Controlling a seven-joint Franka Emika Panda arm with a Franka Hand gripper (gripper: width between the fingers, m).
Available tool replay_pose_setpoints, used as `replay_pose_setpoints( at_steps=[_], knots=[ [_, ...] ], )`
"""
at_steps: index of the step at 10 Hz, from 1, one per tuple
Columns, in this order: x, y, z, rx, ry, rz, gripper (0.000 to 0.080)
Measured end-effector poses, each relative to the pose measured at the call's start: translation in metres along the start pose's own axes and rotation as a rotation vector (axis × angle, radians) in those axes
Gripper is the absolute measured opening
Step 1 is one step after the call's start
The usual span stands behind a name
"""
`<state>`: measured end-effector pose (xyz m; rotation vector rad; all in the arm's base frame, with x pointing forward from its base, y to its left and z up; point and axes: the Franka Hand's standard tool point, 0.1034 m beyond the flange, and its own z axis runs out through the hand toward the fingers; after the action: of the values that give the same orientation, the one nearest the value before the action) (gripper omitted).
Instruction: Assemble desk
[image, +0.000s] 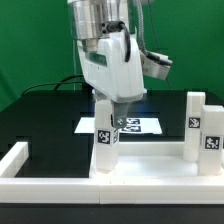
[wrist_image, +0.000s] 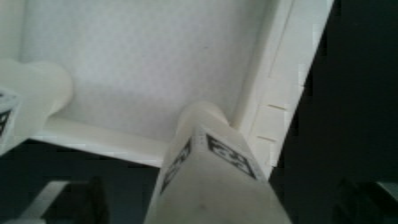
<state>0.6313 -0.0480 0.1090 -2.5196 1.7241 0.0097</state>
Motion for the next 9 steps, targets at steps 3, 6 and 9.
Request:
replay_pose_setpoints(
  at_steps=[3,6,9],
  knots=[
    [0.0031,0.0022,-0.0001,-0.022,0.007,-0.277,0.0648],
    [0.0082,0.0,-0.0013,-0.054,0.022,-0.594,0.0648],
    [0.0081,0.0,-0.0013,-0.052,0.023,-0.517,0.042]
  ],
)
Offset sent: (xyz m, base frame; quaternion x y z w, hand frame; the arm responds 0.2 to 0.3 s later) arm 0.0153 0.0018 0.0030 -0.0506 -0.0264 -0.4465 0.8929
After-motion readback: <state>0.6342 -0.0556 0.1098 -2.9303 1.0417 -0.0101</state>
